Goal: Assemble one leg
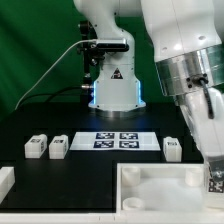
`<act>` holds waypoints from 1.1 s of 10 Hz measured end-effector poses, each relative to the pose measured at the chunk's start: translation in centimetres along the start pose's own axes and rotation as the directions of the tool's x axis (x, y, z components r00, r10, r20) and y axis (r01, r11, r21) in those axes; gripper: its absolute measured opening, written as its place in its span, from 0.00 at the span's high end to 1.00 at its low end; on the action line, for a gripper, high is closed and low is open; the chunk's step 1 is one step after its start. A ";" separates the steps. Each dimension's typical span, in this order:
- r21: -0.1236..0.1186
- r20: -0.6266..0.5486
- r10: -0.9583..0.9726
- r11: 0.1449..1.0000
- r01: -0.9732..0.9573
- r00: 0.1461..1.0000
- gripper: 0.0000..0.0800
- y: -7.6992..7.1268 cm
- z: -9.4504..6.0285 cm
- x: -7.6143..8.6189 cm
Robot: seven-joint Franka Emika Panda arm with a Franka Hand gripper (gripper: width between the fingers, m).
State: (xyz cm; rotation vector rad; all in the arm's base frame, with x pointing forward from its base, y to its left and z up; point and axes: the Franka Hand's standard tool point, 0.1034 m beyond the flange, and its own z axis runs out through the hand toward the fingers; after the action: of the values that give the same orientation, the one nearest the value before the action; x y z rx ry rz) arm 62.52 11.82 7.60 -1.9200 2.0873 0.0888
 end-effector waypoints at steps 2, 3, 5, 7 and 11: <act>-0.096 0.030 -0.370 0.924 0.371 0.929 0.21 0.4 -0.3 0.1; -0.145 0.054 -0.538 0.830 0.539 0.841 0.19 0.3 -0.6 -0.2; -0.128 0.081 -0.714 0.685 0.718 0.696 0.19 0.2 -0.4 -0.2; -0.133 0.094 -0.853 0.501 0.855 0.514 0.19 0.2 -0.4 -0.2; -0.138 0.035 -0.984 0.168 0.976 0.174 0.25 -0.3 0.7 -0.4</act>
Offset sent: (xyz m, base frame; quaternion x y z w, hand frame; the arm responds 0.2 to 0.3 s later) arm 0.0000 0.0000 0.0000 0.0000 0.0000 -0.1790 0.9838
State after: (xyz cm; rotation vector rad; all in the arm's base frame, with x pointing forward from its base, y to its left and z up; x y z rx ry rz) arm 63.00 12.38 7.11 -2.9730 0.3874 -0.1435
